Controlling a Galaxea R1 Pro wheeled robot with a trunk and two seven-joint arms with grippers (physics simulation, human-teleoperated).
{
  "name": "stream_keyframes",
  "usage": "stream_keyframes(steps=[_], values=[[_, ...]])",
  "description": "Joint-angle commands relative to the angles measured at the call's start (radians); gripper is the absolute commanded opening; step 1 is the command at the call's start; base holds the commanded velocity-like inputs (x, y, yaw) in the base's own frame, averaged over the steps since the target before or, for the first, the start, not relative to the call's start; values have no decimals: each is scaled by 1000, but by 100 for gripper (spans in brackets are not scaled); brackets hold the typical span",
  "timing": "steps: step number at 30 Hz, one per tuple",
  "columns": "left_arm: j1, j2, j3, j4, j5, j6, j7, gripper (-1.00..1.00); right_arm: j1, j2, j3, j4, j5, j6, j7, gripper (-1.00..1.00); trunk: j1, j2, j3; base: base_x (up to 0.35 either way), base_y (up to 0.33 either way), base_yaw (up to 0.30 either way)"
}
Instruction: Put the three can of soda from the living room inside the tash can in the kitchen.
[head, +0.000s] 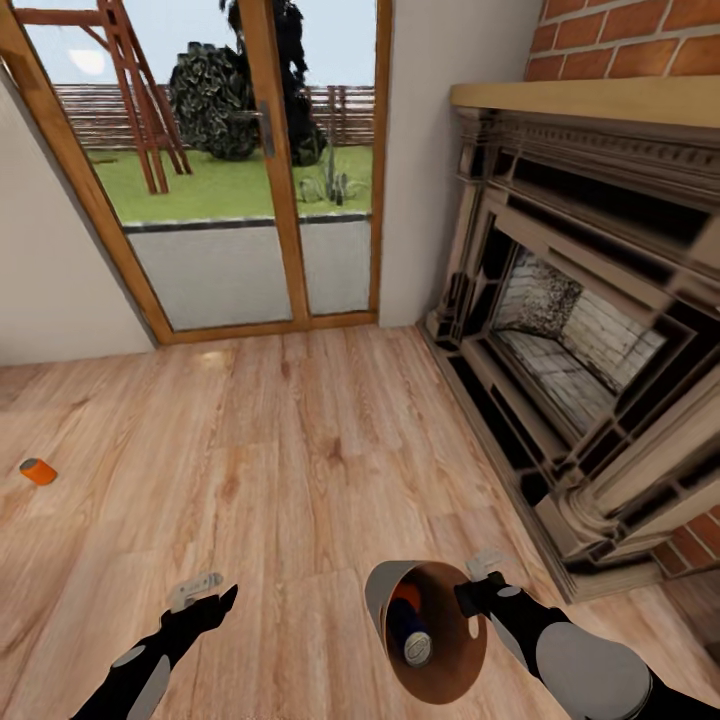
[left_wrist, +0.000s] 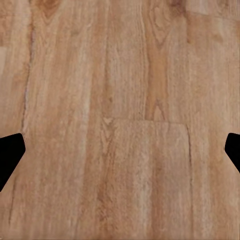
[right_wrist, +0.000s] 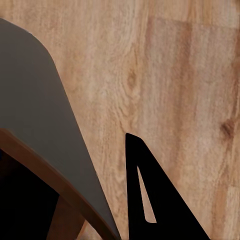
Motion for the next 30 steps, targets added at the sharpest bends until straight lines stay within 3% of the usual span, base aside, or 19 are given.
stream_keyframes(steps=[1, 30], values=[[0, 0, 0, 0, 0, 0, 0, 100, 0, 0, -8, 1, -4, 0, 6, -100, 0, 0, 0, 0, 0, 192], [0, 0, -1, 6, -3, -2, 1, 100, 0, 2, -10, 2, -3, -1, 6, -100, 0, 0, 0, 0, 0, 242]])
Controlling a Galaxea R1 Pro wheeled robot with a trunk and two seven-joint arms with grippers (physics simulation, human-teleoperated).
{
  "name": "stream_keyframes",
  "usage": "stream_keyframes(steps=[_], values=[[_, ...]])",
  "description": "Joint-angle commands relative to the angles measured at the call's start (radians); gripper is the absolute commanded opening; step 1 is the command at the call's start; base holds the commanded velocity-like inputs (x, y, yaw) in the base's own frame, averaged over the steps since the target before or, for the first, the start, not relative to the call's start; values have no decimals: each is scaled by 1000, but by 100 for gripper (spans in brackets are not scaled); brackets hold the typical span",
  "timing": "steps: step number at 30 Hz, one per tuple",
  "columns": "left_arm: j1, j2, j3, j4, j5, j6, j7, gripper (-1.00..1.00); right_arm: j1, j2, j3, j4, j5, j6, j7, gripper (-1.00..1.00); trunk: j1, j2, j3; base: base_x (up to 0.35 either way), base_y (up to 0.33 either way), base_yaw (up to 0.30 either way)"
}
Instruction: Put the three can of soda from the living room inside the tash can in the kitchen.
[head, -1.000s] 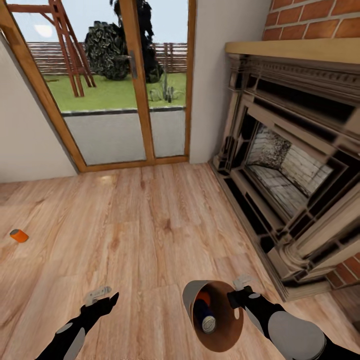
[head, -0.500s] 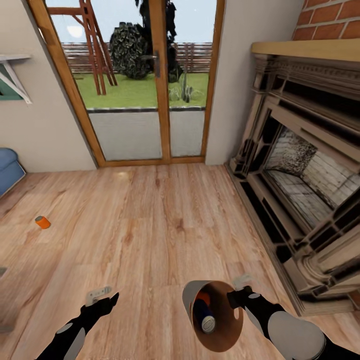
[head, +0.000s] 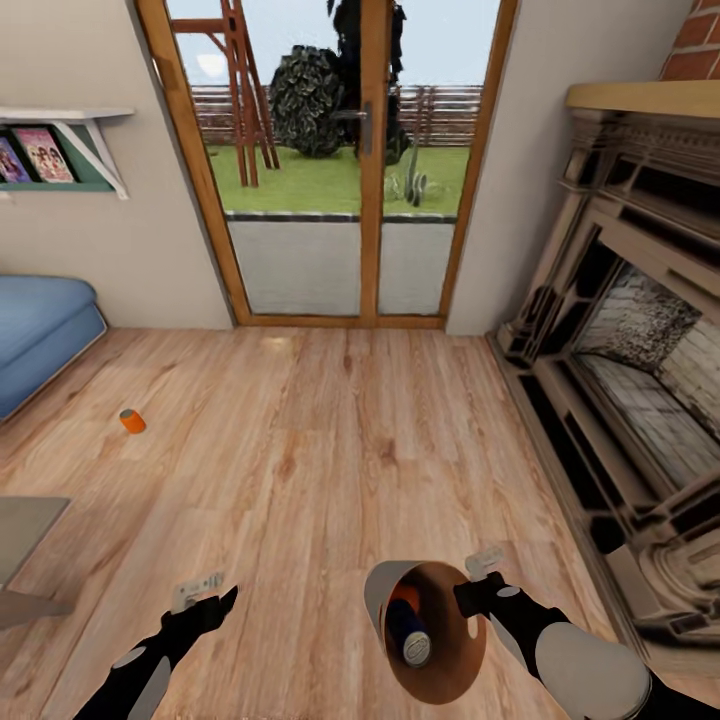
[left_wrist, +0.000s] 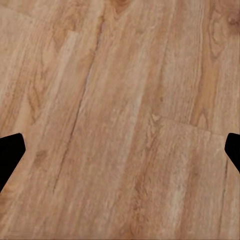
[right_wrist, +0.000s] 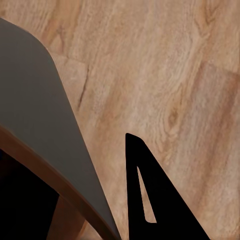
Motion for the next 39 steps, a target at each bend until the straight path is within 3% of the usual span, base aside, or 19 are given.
stream_keyframes(steps=[1, 14, 39], values=[[0, 0, 0, 1, 0, 0, 0, 100, 0, 0, -9, 0, -4, 0, 6, -100, 0, 0, 0, 0, 0, 252], [-1, -1, 0, 6, -2, 0, 2, 100, 0, -1, -8, -1, -4, 1, 6, -100, 0, 0, 0, 84, -52, 201], [-1, -2, -1, 6, -2, 0, 1, 100, 0, 1, -7, 1, -4, 1, 6, -100, 0, 0, -22, 313, -33, 7]])
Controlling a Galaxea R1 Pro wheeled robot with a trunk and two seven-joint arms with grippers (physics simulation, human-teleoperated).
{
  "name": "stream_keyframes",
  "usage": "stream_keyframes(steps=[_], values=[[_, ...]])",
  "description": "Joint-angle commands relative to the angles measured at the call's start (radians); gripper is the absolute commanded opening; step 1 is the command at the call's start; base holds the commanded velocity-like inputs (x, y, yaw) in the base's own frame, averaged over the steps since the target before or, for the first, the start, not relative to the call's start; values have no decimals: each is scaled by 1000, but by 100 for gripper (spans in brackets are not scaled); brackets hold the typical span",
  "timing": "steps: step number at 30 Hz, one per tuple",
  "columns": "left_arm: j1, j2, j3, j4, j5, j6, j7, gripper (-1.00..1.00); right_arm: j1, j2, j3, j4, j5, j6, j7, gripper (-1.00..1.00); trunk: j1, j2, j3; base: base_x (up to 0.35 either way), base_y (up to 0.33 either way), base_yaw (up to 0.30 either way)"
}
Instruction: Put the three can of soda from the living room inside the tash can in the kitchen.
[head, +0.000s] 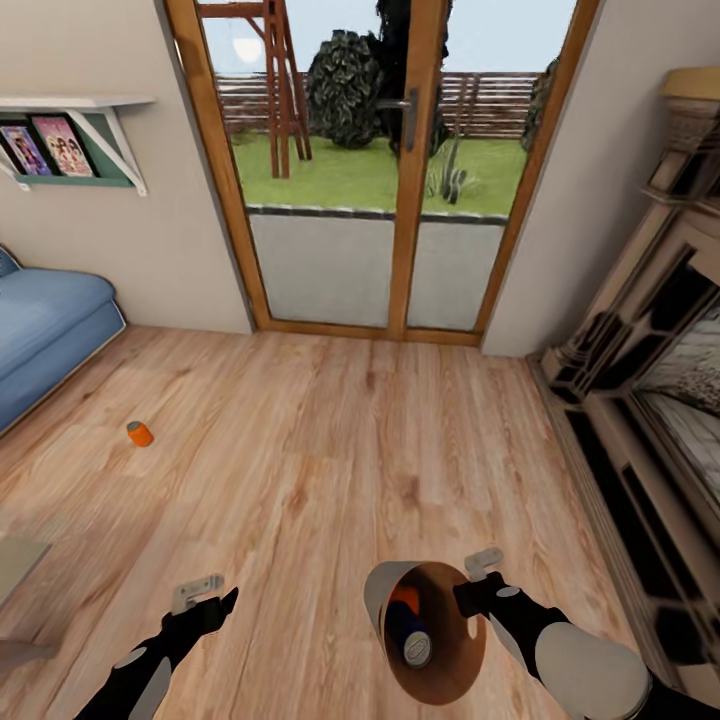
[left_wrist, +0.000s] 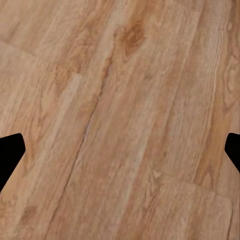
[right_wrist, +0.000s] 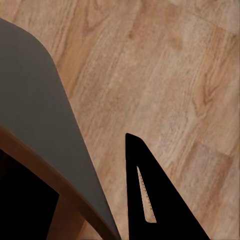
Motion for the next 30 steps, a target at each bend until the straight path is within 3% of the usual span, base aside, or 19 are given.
stream_keyframes(steps=[1, 20, 30], values=[[0, 0, 0, 0, 0, 0, 0, 100, 0, 0, -10, 0, -4, 0, 6, -100, 0, 0, -1, 326, 0, 53], [0, 1, -1, -3, 0, 0, -1, 100, 0, -1, -12, 0, -4, -1, 6, -100, 0, 0, -17, 326, 0, 185], [0, 1, -1, -5, -1, 0, 0, 100, 0, 0, -13, 2, -4, -1, 6, -100, 0, 0, -12, 326, 0, 20]])
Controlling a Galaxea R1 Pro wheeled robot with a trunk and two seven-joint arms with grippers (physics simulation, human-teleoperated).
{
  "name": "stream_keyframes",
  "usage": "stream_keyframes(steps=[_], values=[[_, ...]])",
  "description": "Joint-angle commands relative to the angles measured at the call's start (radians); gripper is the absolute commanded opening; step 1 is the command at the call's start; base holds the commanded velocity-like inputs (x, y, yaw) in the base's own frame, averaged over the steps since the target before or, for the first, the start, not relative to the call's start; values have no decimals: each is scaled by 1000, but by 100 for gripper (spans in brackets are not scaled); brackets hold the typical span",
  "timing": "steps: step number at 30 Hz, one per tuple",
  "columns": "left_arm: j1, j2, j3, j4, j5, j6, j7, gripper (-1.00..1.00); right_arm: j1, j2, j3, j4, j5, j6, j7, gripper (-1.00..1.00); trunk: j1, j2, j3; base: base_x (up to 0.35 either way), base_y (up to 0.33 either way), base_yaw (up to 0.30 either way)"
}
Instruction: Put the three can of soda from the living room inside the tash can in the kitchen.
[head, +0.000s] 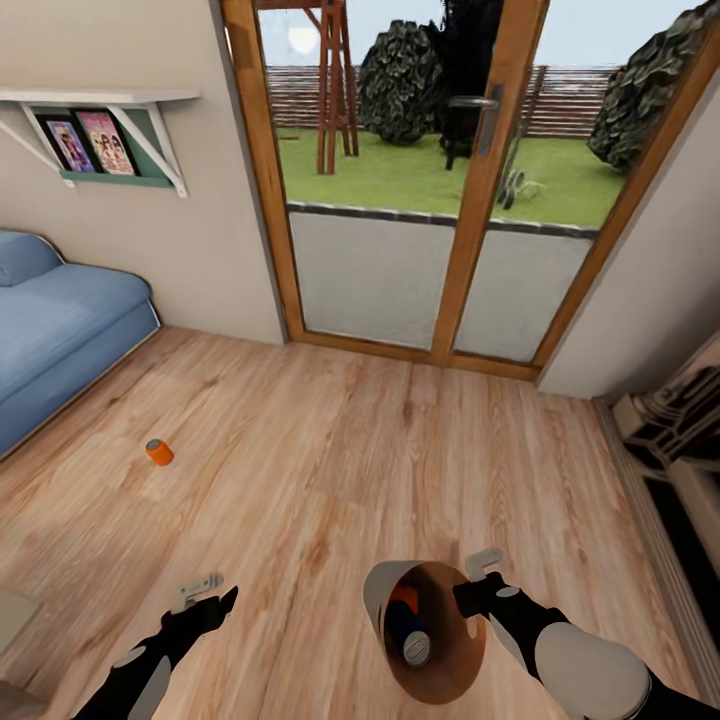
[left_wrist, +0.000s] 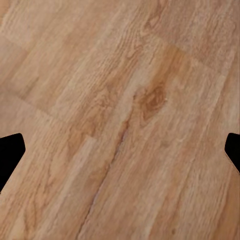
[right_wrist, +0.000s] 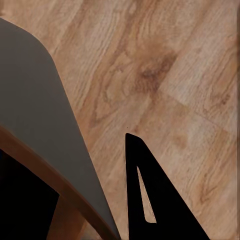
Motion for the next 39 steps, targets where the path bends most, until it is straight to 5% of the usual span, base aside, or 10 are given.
stream_keyframes(steps=[1, 39], values=[[0, 0, 0, 0, 0, 0, 0, 100, 0, 0, -10, 1, -4, 0, 6, -100, 0, 0, 1, 326, 0, 2], [0, 0, 0, -4, -1, -1, 0, 100, 1, 3, -9, 6, -4, 0, 6, -100, 0, 0, 48, 322, -6, 37]])
